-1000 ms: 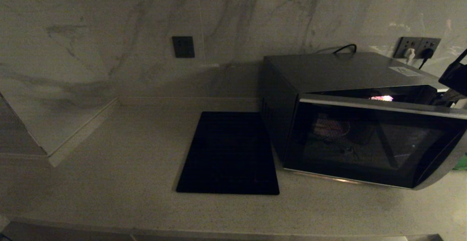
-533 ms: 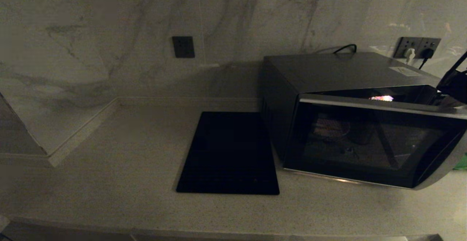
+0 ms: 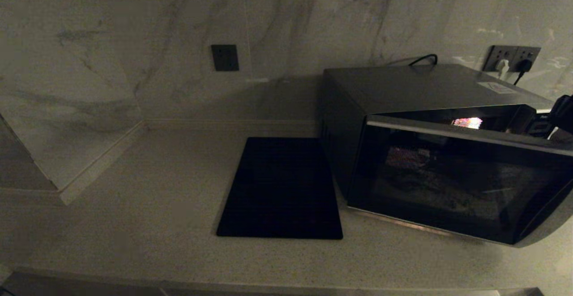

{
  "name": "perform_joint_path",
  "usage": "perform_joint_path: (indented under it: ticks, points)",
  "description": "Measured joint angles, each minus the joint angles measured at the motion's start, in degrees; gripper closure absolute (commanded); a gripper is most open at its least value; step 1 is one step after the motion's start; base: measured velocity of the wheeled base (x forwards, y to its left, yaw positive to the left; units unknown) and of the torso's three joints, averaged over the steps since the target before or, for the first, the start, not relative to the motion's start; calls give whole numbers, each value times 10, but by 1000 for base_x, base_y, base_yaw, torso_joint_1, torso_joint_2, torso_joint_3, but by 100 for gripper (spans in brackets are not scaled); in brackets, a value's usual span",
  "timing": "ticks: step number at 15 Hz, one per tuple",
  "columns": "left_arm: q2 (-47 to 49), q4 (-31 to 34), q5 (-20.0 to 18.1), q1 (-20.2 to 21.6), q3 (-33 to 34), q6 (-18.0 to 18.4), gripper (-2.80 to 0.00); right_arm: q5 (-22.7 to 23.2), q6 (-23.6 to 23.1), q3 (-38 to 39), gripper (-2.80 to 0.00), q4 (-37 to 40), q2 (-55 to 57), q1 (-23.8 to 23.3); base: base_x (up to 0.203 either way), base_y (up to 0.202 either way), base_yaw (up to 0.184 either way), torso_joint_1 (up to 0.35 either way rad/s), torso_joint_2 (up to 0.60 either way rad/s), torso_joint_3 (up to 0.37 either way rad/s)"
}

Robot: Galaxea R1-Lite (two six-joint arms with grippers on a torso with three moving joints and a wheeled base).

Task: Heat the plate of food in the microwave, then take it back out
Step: Open the microwave oven

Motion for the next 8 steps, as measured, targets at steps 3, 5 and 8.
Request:
perform_joint_path:
  ticks: [3,5,8]
  points:
    - [0,0,0,0,0,0,0,5,-11,50,0,0,-36,6,0,0,0,0,0,0]
    - [0,0,0,0,0,0,0,6,-11,88,0,1,-65,17,0,0,0,0,0,0]
    - [0,0,0,0,0,0,0,7,-11,148,0,3,-115,56,0,0,0,0,0,0]
